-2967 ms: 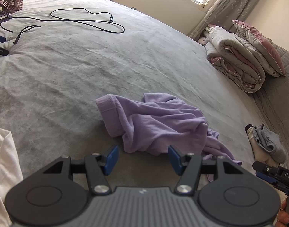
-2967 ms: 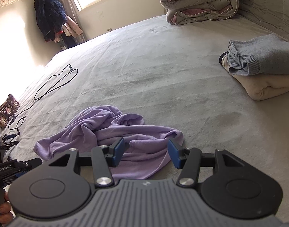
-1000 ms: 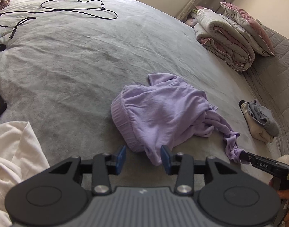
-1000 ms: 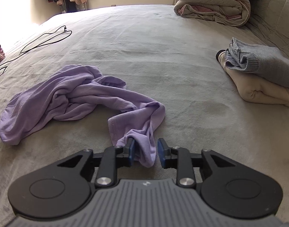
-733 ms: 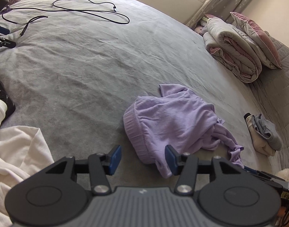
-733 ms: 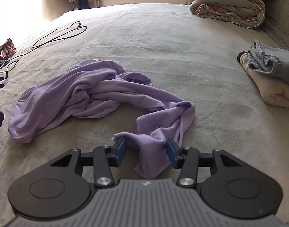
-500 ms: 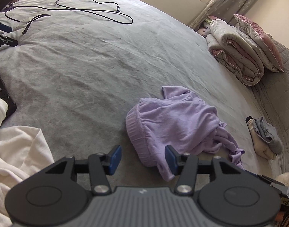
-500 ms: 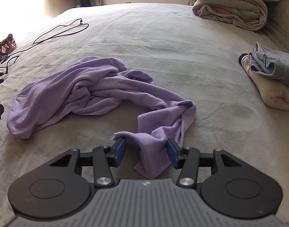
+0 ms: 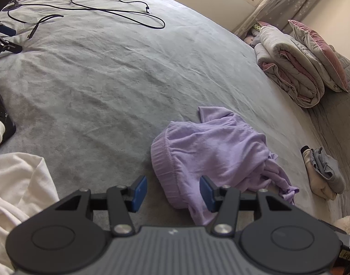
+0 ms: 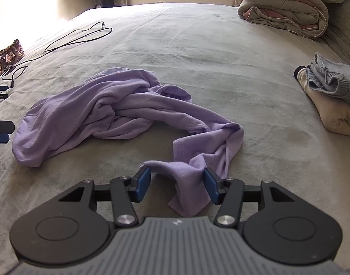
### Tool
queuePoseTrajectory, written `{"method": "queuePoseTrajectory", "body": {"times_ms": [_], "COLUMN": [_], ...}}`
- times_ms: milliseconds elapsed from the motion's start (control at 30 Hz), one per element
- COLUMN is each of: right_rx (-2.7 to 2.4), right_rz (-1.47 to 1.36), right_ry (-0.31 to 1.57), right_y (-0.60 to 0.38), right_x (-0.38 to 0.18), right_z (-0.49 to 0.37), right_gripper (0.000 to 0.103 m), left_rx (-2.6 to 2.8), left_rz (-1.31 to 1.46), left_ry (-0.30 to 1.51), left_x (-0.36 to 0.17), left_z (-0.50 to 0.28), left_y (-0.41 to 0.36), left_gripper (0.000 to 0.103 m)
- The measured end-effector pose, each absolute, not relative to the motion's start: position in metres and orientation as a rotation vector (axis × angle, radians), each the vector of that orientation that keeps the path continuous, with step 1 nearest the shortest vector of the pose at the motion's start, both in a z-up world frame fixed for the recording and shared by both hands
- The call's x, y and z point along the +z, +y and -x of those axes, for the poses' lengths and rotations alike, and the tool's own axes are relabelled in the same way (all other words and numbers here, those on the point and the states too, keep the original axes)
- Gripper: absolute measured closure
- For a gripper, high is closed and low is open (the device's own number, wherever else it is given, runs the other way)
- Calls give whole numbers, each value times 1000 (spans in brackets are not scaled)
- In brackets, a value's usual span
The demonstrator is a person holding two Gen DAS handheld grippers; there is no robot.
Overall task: Fold clothes
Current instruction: 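Open the right gripper and reposition both grippers over the garment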
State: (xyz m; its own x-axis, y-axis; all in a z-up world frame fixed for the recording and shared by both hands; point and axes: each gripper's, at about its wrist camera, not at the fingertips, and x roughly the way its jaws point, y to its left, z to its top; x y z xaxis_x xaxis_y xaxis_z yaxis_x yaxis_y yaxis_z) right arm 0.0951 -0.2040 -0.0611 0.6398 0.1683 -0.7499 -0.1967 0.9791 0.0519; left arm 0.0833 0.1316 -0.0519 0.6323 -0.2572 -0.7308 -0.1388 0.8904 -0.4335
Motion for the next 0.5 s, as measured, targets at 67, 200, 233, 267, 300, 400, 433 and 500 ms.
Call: {"method": "queuePoseTrajectory", "body": {"times_ms": [67,200,233,267,300,400,433,500], "right_rx": [209,209,209,209,209,212,214,217], "right_rz": [36,35,34,35,37,39,39,39], "right_ry": [854,860,862,863,865,864,863,862], "right_y": [-204,-205,-205,-205,-205,-206,-207,-208], "right_x": [-62,-65,-66,-66,-67,-68,-68,-68], "right_z": [-96,-98,-99,-100,-100,-102,-102,-104], "right_gripper": [47,46,46,46,46,46,46,46], "left_rx": [-69,-61,-60,-59,-58,-55,-55,-53], "left_rz": [488,500,505,509,514,525,527,529], "left_ry": [894,897,899,900,902,906,907,910], "left_x": [-52,-54,-55,-56,-57,-60,-62,-64], "left_z": [-85,-89,-90,-92,-93,-98,-100,-105], "left_y": [132,131,131,131,131,131,131,130], "left_gripper": [51,52,52,52,53,53,53,53]}}
